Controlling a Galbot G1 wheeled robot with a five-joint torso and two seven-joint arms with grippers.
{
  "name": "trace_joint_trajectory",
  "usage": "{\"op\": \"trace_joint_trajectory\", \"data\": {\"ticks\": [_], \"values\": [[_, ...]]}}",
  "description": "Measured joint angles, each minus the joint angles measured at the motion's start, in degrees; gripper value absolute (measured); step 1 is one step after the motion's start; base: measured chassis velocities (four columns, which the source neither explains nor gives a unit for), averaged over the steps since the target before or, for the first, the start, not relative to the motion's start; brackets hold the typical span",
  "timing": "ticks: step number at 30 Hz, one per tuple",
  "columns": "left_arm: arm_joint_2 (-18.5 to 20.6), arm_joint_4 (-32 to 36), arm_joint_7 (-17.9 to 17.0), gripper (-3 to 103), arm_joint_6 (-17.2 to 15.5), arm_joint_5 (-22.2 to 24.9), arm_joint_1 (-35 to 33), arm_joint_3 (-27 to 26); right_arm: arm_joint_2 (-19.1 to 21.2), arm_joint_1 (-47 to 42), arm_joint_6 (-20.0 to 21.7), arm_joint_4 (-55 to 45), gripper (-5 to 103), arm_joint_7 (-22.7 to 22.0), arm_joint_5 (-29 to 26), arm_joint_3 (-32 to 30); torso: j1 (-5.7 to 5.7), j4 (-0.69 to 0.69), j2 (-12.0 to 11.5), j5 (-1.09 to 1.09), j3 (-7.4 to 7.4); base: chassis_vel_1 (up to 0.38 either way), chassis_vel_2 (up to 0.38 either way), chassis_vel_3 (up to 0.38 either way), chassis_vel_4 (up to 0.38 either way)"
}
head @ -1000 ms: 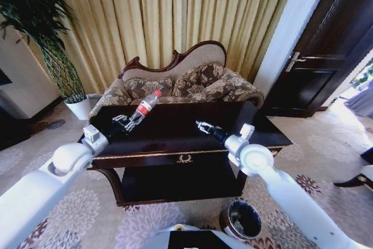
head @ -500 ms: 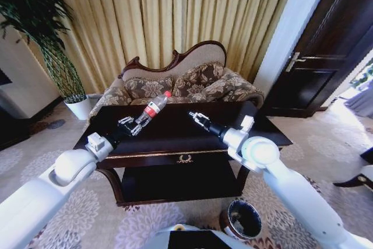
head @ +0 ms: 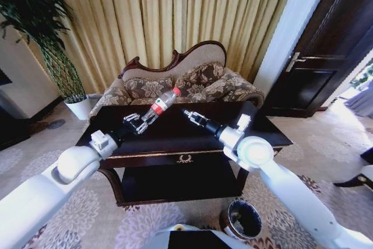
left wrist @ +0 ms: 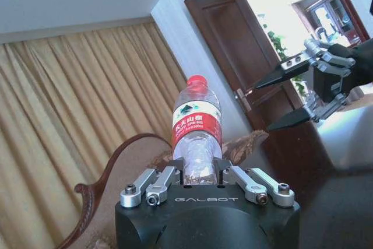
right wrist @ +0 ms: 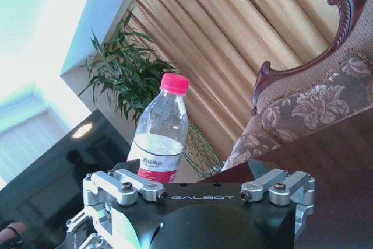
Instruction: Move to the front of the table and place the trash on the table into the trash bin.
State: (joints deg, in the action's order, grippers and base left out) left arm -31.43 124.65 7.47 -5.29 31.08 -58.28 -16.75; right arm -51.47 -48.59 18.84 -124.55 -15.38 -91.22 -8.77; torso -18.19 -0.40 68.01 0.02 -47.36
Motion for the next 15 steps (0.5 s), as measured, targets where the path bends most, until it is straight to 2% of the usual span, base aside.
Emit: {"op": "trace_joint_trajectory", "data": {"ticks": [2,15], "values": [[-1.20,-0.45,-0.02,26,-0.05,-0.37,2.87,3.23,-0.65,0.53,-0.28,0.88,100,1.23,1.01,0.05,0.00,0.00,0.00,0.00,0.00,0.000,0.000,0.000,0.000],[-3.83,-2.44,-0.13,26,-0.82,-0.34,10.70,13.74,-1.86,2.59,-1.35,3.19,100,3.00,3.67,1.63,0.00,0.01,0.00,0.00,0.00,0.000,0.000,0.000,0.000]]}}
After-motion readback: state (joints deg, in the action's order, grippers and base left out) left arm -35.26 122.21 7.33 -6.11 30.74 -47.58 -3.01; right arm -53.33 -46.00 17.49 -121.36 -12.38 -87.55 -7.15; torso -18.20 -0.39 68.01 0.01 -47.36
